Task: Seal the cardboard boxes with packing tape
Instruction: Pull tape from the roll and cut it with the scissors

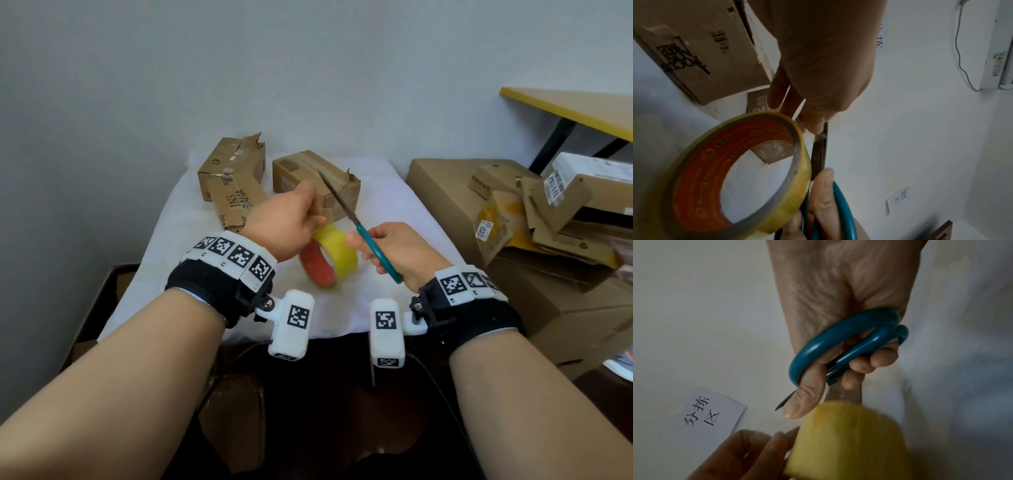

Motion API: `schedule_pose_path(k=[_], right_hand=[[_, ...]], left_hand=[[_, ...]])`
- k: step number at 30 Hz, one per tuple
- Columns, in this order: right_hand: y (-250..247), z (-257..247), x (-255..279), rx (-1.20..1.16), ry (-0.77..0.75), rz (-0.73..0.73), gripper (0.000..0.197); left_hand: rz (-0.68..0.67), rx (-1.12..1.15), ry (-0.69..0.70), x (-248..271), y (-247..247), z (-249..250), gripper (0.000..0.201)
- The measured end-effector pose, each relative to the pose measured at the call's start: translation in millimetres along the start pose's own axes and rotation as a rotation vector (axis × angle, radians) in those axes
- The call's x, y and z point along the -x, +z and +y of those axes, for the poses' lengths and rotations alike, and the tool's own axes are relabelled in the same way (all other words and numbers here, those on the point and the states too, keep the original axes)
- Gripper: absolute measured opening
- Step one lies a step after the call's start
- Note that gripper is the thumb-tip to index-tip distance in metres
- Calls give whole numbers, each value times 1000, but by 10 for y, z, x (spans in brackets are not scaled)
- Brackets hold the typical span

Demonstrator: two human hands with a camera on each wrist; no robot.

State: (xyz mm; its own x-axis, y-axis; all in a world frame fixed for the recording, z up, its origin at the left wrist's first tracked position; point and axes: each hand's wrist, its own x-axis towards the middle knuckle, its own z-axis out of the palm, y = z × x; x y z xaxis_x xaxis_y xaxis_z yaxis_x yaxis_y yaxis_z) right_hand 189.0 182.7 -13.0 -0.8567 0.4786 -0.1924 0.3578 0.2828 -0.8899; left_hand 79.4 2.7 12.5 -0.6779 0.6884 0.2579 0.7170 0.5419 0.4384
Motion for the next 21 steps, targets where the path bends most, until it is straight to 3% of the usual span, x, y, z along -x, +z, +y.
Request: schedule_pose_path(k=[4,8,11,17,21], right_hand=[[-165,87,31,70,3,-11,62],[-234,68,96,223,-11,-79,81],[-272,40,130,415,-62,-104,80],[-290,40,155,569,-120,-59,67],[-269,-21,152,677,-171,0,77]], left_hand=[[-13,33,-8,-10,-59,-60,19],[-16,27,-32,-19,-85,-159,16],[-3,97,-52,-26,-82,-231,16],[42,166,-69,-30,-135,-314,13],[59,189,-73,-20,-154,-325,10]])
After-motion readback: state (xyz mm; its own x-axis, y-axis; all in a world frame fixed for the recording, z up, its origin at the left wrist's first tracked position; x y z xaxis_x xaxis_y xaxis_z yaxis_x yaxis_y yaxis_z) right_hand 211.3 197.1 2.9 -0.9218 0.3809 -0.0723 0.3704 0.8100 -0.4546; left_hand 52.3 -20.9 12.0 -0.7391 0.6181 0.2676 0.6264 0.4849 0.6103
